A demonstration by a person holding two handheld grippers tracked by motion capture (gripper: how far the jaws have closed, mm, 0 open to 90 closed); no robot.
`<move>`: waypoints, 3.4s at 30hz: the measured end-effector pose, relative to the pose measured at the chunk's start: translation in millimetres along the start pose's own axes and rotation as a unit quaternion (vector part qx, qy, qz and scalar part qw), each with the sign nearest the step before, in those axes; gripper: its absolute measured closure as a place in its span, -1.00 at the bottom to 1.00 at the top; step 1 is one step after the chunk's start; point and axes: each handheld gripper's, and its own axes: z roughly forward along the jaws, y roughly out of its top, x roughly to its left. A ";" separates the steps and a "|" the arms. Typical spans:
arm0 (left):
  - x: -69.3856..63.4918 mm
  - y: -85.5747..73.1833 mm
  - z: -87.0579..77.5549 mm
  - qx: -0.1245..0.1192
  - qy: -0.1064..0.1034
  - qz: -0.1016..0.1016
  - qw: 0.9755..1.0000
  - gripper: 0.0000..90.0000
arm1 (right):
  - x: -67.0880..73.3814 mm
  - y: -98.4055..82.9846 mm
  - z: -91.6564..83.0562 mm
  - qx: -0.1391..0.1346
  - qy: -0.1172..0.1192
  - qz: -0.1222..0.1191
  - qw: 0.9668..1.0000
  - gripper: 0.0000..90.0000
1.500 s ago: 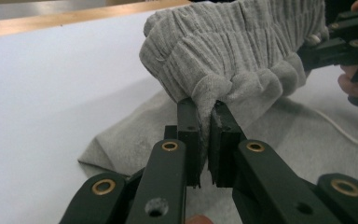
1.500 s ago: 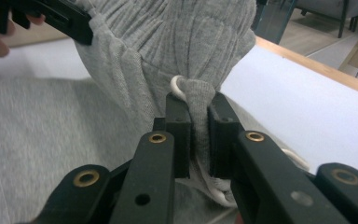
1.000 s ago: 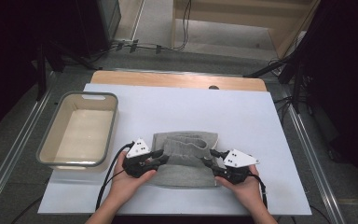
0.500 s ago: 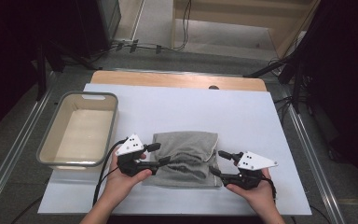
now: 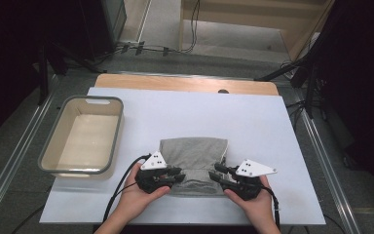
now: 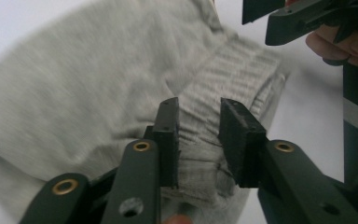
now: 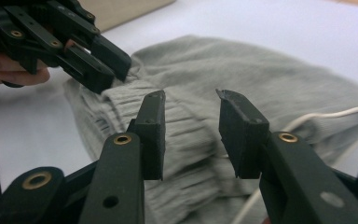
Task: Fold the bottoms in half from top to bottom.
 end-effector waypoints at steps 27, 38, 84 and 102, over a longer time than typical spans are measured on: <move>-2.7 -20.4 -12.0 0.013 0.058 -0.024 0.998 0.09 | 20.8 -8.5 4.4 0.080 -0.032 0.020 0.996 0.91; -5.2 -19.6 -12.8 0.020 0.031 -0.034 0.999 0.73 | 25.4 -17.0 -3.1 0.102 -0.026 0.034 0.994 0.91; -15.6 -7.2 -55.4 -0.090 0.054 -0.025 0.994 -0.88 | 8.6 15.8 -27.0 0.022 -0.026 0.026 0.999 -0.89; -12.2 -8.4 -62.8 -0.098 0.050 -0.019 0.994 -1.00 | -30.4 39.8 -13.1 0.023 -0.046 0.038 0.998 -1.00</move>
